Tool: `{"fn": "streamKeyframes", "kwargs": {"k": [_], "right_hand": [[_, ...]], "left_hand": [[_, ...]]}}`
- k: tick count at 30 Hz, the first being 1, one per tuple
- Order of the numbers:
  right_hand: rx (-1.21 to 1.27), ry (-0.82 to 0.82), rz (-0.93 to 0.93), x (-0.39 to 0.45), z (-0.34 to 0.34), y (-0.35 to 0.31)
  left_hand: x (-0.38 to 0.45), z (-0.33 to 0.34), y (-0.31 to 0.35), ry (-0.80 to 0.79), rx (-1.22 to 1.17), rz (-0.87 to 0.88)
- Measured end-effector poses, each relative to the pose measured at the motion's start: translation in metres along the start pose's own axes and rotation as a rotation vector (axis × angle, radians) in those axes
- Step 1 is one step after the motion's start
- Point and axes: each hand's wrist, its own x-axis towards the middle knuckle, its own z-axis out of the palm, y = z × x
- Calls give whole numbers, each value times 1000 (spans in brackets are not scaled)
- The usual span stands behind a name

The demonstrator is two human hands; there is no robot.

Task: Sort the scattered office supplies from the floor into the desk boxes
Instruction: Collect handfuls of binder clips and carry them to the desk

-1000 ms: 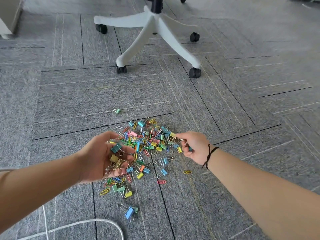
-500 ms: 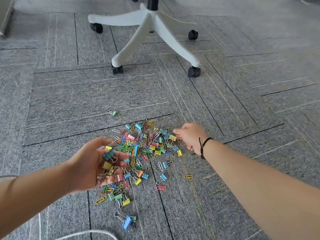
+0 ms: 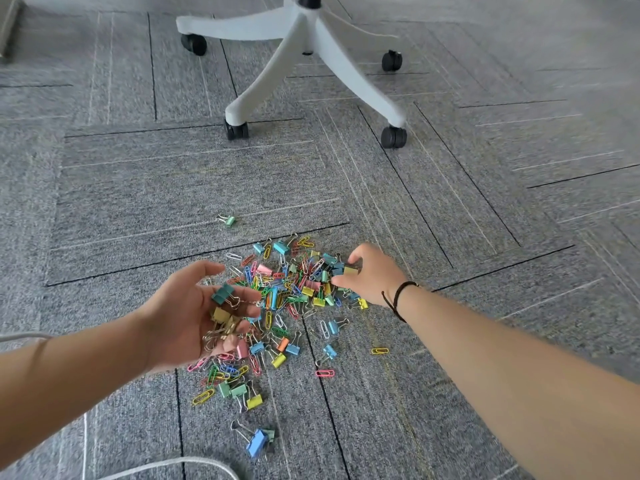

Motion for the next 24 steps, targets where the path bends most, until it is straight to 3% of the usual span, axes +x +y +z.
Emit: {"fn": "streamKeyframes", "kwargs": {"k": [9, 11, 15, 17, 24], "right_hand": [[-35, -54, -83, 2, 9, -2], [225, -83, -24, -4, 5, -1], [1216, -293, 220, -17, -8, 9], [1524, -359, 270, -25, -12, 13], [1803, -365, 315, -43, -15, 11]], "left_hand": [[-1, 0, -1, -8, 27, 1], [-2, -1, -1, -11, 25, 4], [-4, -3, 0, -13, 20, 10], [-4, -4, 0, -10, 9, 9], [-3, 0, 2, -8, 8, 8]]}}
